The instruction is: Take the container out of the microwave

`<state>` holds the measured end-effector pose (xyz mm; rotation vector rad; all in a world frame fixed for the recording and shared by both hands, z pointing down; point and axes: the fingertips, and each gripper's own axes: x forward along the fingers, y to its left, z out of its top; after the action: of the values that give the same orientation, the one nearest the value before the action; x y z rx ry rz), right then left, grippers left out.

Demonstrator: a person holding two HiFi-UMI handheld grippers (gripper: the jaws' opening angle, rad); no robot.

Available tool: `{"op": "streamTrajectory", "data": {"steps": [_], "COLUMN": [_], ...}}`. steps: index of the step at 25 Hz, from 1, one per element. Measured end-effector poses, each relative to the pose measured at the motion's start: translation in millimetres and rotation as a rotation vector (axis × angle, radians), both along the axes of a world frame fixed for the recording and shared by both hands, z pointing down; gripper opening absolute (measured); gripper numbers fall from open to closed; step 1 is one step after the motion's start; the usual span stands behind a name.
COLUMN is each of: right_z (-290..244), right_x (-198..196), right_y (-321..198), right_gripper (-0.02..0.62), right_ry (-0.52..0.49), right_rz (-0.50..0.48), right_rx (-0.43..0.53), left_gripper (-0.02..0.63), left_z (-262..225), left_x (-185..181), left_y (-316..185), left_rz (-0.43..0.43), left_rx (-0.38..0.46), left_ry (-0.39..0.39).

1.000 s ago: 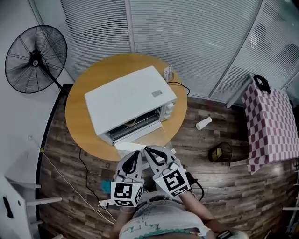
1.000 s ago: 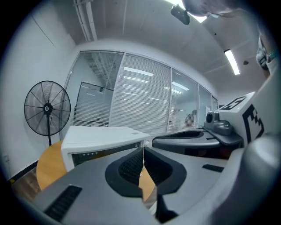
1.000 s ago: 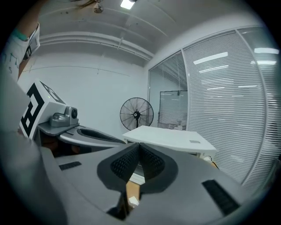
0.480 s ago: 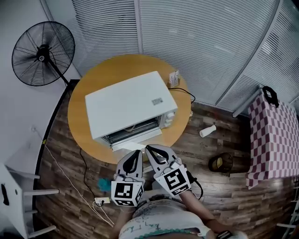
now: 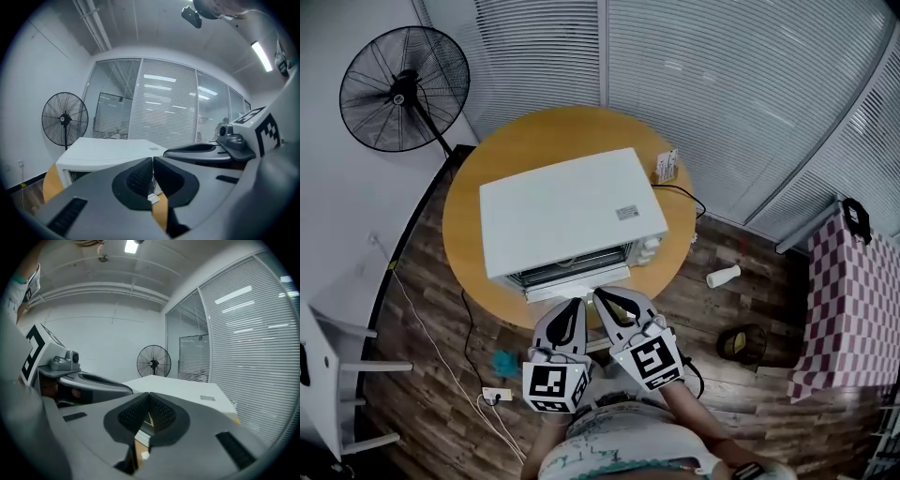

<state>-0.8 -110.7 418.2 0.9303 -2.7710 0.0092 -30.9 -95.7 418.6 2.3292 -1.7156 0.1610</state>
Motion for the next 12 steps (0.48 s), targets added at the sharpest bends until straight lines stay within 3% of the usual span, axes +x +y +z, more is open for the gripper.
{"op": "streamTrajectory", "data": {"steps": [12], "right_z": [-3.9], "right_x": [-21.9], "right_y": [-31.3], "right_gripper": [-0.006], "right_ry": [0.004], "right_rz": [0.073], "right_rx": [-0.001], "left_gripper": [0.017], "left_z": [-0.6], "left_x": [-37.3], "left_y": [-33.7], "left_rz": [0.046], "left_rx": [-0.005], "left_ry": [-0.004]}}
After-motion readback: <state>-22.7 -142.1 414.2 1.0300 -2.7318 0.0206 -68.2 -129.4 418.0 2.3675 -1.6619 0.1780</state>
